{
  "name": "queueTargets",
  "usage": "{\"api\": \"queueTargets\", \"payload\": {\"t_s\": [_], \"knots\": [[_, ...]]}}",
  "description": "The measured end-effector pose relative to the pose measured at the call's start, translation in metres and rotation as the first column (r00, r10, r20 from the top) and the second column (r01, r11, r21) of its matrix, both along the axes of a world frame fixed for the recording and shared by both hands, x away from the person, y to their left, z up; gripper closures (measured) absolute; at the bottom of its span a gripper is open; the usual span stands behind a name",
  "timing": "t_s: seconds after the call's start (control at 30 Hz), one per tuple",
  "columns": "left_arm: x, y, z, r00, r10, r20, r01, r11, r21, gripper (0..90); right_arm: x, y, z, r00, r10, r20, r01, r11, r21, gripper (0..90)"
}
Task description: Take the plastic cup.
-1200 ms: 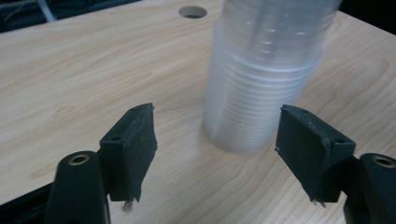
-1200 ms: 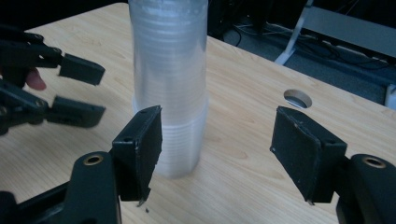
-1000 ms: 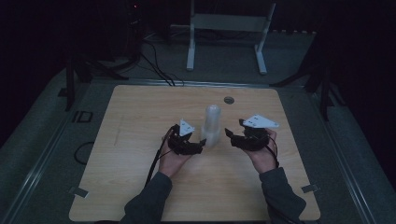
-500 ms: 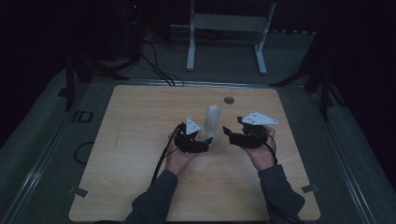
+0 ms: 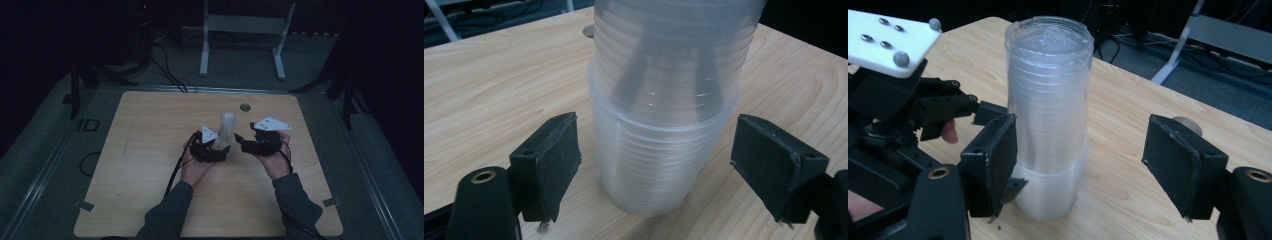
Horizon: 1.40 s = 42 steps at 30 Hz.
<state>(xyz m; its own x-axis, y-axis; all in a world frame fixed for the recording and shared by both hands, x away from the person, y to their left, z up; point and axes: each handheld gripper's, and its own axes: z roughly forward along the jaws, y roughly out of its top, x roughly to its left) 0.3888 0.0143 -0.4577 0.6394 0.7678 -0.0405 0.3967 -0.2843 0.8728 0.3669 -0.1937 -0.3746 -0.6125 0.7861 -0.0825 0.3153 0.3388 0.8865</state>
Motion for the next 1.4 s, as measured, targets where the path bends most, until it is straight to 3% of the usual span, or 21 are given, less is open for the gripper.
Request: {"api": "queueTargets", "payload": {"t_s": [0.33, 0.67, 0.9, 1.4], "knots": [[0.004, -0.002, -0.003, 1.0, -0.008, 0.004, 0.008, 0.9993, -0.036, 21.0, 0.008, 0.011, -0.001, 0.9999, 0.016, 0.002, -0.016, 1.0, 0.0, 30.0], [0.005, -0.003, -0.004, 1.0, 0.0, 0.008, 0.0, 0.9992, -0.041, 21.8, 0.019, 0.024, -0.001, 0.9996, 0.028, -0.005, -0.028, 0.999, 0.02, 30.0], [0.004, -0.003, -0.004, 0.9999, -0.001, 0.017, 0.002, 0.9992, -0.04, 22.2, 0.023, 0.036, 0.001, 0.9993, 0.034, 0.013, -0.034, 0.999, 0.002, 30.1], [0.005, -0.006, -0.005, 0.9995, 0.004, 0.032, -0.003, 0.9988, -0.05, 22.2, 0.038, 0.046, 0.002, 0.9994, 0.034, 0.01, -0.034, 0.999, 0.021, 38.2]]}}
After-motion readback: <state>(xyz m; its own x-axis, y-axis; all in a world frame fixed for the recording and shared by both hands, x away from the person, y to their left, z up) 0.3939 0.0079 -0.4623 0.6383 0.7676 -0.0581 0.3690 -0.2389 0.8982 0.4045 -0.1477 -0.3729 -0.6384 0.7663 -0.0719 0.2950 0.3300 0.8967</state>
